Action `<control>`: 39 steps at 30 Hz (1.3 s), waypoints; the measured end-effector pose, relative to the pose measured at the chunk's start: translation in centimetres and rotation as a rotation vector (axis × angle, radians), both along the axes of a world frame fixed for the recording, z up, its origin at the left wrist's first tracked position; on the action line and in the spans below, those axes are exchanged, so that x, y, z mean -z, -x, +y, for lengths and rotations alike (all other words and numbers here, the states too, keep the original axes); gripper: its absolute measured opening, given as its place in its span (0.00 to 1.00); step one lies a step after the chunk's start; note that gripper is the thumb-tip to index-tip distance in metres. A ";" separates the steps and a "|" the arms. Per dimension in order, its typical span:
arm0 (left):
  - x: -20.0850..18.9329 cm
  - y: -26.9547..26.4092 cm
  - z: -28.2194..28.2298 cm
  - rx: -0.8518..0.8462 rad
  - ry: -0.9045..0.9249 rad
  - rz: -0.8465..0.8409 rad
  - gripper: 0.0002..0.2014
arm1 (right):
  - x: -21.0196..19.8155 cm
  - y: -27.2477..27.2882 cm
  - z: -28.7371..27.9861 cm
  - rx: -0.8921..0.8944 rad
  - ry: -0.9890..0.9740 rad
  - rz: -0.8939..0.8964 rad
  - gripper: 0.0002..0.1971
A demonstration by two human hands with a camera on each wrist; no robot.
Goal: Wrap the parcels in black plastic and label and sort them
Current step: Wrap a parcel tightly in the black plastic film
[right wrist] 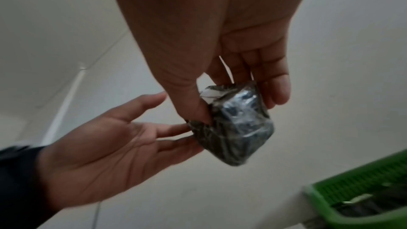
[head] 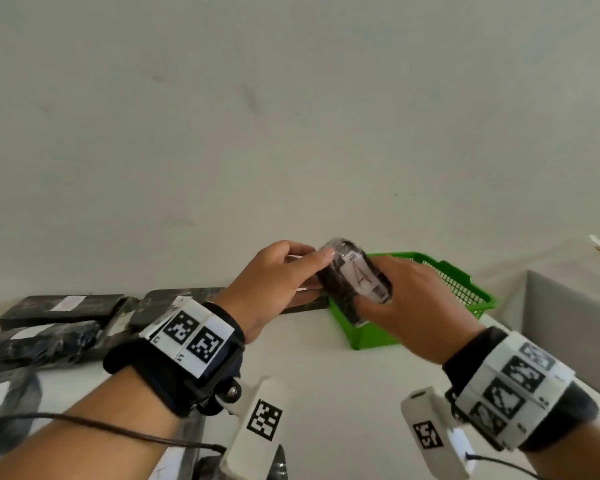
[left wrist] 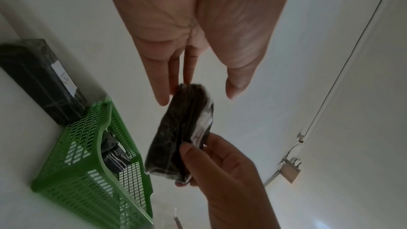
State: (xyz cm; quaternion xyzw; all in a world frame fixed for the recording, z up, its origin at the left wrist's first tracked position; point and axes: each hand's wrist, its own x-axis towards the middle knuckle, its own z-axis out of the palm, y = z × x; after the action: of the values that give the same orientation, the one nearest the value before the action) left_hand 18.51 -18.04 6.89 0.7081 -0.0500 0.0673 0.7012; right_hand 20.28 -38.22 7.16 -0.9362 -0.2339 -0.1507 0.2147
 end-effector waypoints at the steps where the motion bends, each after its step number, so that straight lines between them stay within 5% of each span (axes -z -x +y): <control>1: 0.2 -1.1 -0.4 -0.002 -0.075 0.002 0.15 | -0.1 -1.7 -1.1 0.070 -0.003 0.025 0.11; 5: 1.7 -6.4 -1.5 -0.057 -0.542 -0.060 0.10 | 0.2 -9.9 -5.8 0.331 0.008 0.143 0.17; 11: 3.3 -14.9 -4.7 0.015 -0.896 -0.103 0.11 | 1.6 -21.0 -10.6 0.496 0.102 0.275 0.25; 17: 6.4 -23.1 -6.3 0.060 -1.257 -0.091 0.19 | 3.1 -30.3 -12.6 0.505 0.375 0.303 0.21; 22: 9.1 -25.7 -5.9 0.196 -1.491 -0.060 0.39 | 4.1 -34.4 -12.7 0.476 0.498 0.310 0.25; 27: 9.7 -26.1 -5.5 0.245 -1.552 -0.055 0.40 | 4.2 -37.0 -12.6 0.441 0.623 0.380 0.36; 34: 9.7 -26.0 -5.6 0.228 -1.528 -0.066 0.33 | 4.9 -36.9 -12.2 0.394 0.753 0.631 0.30; 39: 9.7 -25.9 -5.6 0.224 -1.525 -0.076 0.31 | 5.1 -37.0 -10.6 0.348 0.938 0.405 0.27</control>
State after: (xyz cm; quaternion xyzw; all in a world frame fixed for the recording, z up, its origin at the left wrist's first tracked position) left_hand 44.41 -23.60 -2.84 0.9833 -0.1779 -0.0331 0.0200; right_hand 57.27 -48.86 2.05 -0.9668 -0.0715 0.1201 -0.2138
